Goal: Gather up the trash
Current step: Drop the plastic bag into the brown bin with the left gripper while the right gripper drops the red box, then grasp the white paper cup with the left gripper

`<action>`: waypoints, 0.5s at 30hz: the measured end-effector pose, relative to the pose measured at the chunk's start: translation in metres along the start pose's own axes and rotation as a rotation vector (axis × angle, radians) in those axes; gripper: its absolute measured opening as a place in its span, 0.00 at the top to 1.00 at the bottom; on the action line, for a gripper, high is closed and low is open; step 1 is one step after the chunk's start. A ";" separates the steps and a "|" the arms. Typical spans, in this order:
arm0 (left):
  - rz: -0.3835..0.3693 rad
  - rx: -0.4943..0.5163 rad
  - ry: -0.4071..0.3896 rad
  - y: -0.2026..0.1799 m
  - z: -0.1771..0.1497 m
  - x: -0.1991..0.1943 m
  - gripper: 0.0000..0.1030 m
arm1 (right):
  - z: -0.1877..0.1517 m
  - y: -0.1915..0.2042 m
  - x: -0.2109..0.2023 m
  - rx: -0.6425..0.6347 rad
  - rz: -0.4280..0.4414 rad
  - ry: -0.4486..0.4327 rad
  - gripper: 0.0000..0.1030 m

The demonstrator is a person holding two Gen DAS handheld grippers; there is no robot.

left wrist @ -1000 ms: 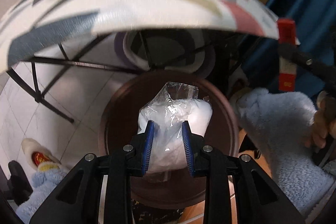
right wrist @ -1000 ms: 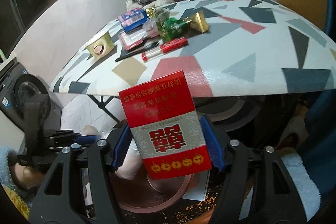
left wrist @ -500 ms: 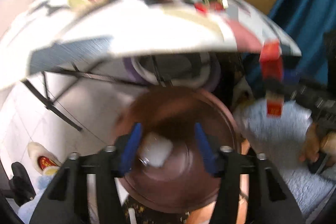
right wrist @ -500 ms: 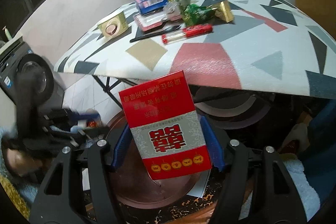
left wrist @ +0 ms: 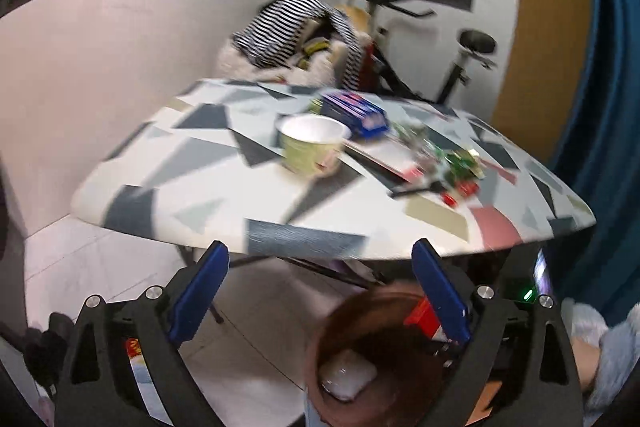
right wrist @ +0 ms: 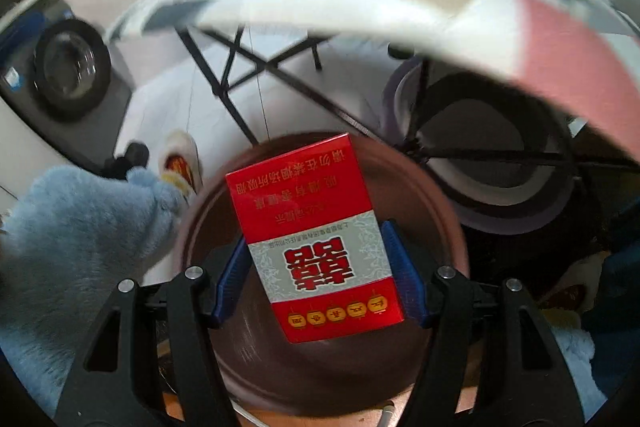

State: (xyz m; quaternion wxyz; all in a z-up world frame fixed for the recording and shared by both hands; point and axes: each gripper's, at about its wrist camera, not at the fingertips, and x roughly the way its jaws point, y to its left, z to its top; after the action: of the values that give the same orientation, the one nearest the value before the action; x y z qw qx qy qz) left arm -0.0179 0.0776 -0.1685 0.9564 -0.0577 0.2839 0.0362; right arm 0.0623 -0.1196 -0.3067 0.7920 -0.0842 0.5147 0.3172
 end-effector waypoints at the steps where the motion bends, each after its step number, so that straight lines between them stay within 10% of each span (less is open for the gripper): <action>1: 0.012 -0.007 -0.003 0.005 0.000 -0.003 0.12 | 0.002 0.003 0.005 -0.007 -0.004 0.009 0.37; 6: 0.044 -0.090 0.010 0.030 -0.004 0.000 0.12 | 0.009 0.019 0.010 -0.033 0.024 -0.005 0.12; 15: 0.039 -0.114 0.035 0.032 -0.010 0.006 0.12 | 0.011 0.009 -0.048 -0.020 0.004 -0.132 0.08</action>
State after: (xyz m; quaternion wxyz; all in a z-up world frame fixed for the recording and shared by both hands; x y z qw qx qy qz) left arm -0.0212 0.1079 -0.1826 0.9456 -0.1071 0.2993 0.0699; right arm 0.0525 -0.1271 -0.2576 0.8227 -0.0703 0.4584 0.3287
